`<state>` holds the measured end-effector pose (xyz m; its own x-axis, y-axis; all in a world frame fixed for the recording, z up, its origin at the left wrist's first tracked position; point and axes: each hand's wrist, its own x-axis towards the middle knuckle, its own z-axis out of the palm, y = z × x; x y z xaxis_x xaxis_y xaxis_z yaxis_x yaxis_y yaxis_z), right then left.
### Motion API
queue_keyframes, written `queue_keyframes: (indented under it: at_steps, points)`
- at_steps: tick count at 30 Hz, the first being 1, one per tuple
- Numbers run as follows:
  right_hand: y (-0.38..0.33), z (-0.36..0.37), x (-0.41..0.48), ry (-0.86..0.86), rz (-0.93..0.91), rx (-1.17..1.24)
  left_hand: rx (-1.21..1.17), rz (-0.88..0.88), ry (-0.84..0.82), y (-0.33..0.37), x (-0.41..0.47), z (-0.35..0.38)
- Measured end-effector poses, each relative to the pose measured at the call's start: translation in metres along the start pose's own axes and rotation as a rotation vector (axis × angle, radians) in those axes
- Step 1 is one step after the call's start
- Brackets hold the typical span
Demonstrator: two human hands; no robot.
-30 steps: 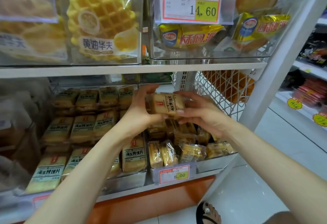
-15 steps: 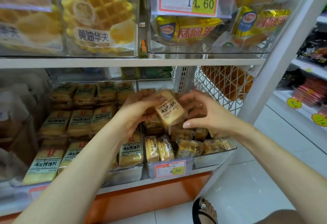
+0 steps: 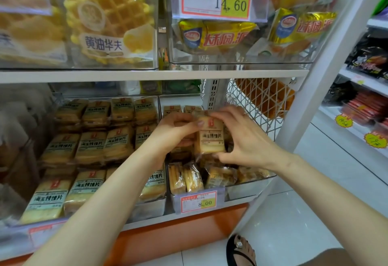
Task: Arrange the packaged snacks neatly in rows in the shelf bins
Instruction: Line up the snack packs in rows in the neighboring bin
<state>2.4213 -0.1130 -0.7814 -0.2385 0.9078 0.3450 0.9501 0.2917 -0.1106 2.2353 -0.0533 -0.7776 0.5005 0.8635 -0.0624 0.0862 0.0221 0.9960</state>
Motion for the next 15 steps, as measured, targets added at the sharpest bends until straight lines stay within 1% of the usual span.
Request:
queue_keyframes:
  at_steps: [2, 4, 7, 11, 15]
  points:
    - [0.014, -0.007, 0.007, 0.003, 0.108, 0.049, 0.075, 0.014, 0.035, 0.001, 0.001, -0.008]
    - [0.032, -0.014, 0.02, 0.019, 0.215, 0.035, 0.111, 0.022, 0.105, 0.001, 0.002, -0.018]
    - [0.058, -0.022, 0.049, -0.105, 0.342, -0.141, 0.071, 0.011, 0.143, 0.003, 0.002, -0.03]
    - [0.092, -0.008, 0.087, -0.288, 0.312, -0.327, 0.085, 0.012, 0.145, 0.004, 0.002, -0.04]
    - [0.11, 0.008, 0.104, -0.397, 0.275, -0.478, 0.068, 0.022, 0.155, 0.003, 0.001, -0.05]
